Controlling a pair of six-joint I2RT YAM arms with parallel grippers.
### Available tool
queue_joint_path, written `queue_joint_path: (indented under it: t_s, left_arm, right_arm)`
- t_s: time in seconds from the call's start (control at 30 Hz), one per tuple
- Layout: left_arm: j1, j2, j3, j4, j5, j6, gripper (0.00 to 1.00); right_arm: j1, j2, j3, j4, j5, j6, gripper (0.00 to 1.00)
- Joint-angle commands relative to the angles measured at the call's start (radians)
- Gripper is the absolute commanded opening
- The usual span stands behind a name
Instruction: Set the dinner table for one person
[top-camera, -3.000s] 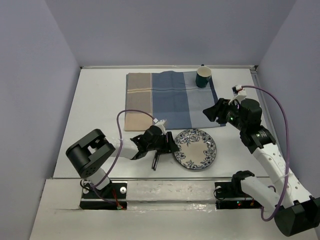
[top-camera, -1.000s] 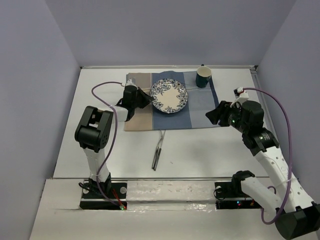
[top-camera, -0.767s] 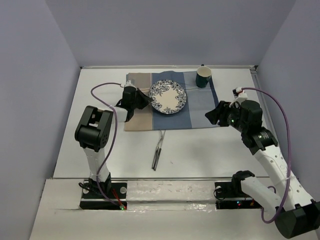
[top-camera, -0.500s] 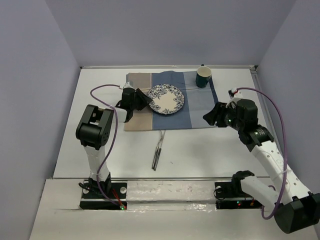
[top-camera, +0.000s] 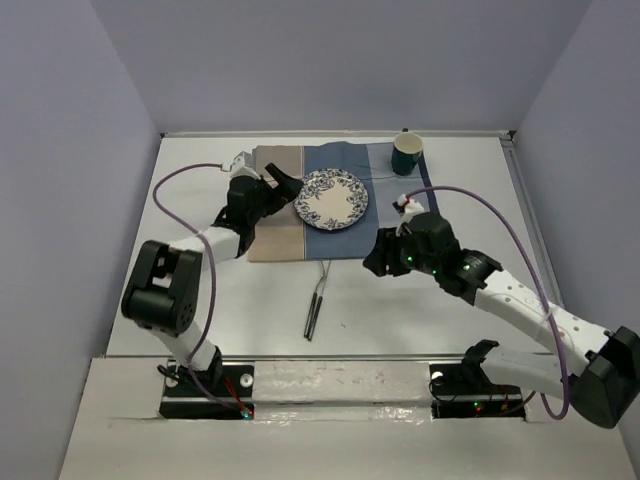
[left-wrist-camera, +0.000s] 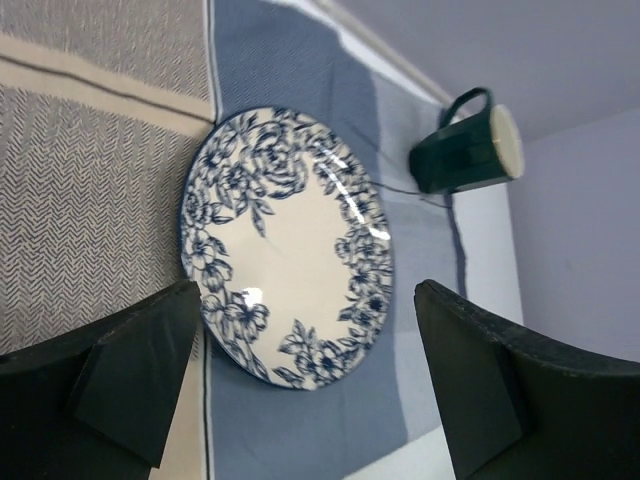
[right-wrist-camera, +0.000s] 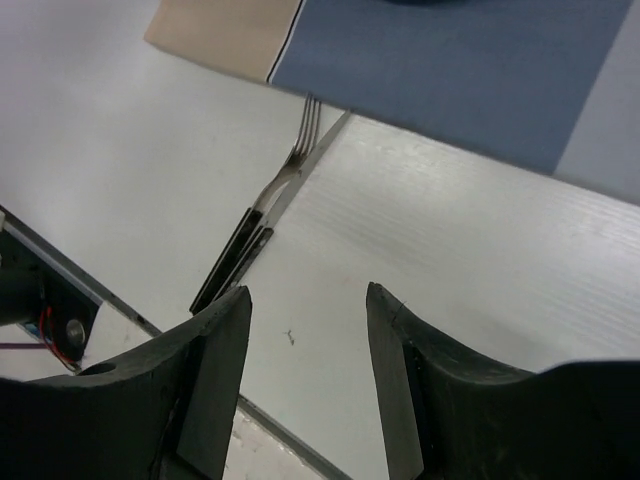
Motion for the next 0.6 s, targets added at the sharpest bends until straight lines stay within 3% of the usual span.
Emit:
queue_joint_path:
  t_s: [0.0, 0.03, 0.13, 0.17, 0.33, 0.47, 0.57]
  left_arm:
    - [-0.028, -0.294, -0.086, 0.016, -0.085, 0.062, 0.99]
    - [-0.04, -0.295, -0.105, 0.002, -0.093, 0.071, 0.99]
    - [-0.093, -0.529, -0.168, -0.067, -0.081, 0.088, 0.99]
    - [-0.118, -0.575, -0.183, -0.123, -0.075, 0.108, 0.99]
    - [-0.136, -0.842, -0.095, -0.389, -0.088, 0.253, 0.99]
    - [-0.134, -0.918, -0.001, -0.564, -0.111, 0.405, 0.99]
    - [-0.136, -0.965, 0.006, -0.621, -0.159, 0.491, 0.99]
  right_arm:
    - [0.163, 0.084, -0.008, 0.095, 0.196, 0.079, 0.54]
    - [0.192, 0.104, -0.005, 0.098, 0.216, 0.09, 0.53]
    - [0.292, 0.195, 0.018, 0.113, 0.293, 0.127, 0.45]
    - [0.329, 0.215, 0.025, 0.115, 0.305, 0.133, 0.38]
    - [0.407, 0.352, 0.097, 0.13, 0.377, 0.162, 0.18]
    - [0.459, 0.443, 0.16, 0.13, 0.416, 0.174, 0.15]
    - [0.472, 0.529, 0.226, 0.112, 0.443, 0.191, 0.19]
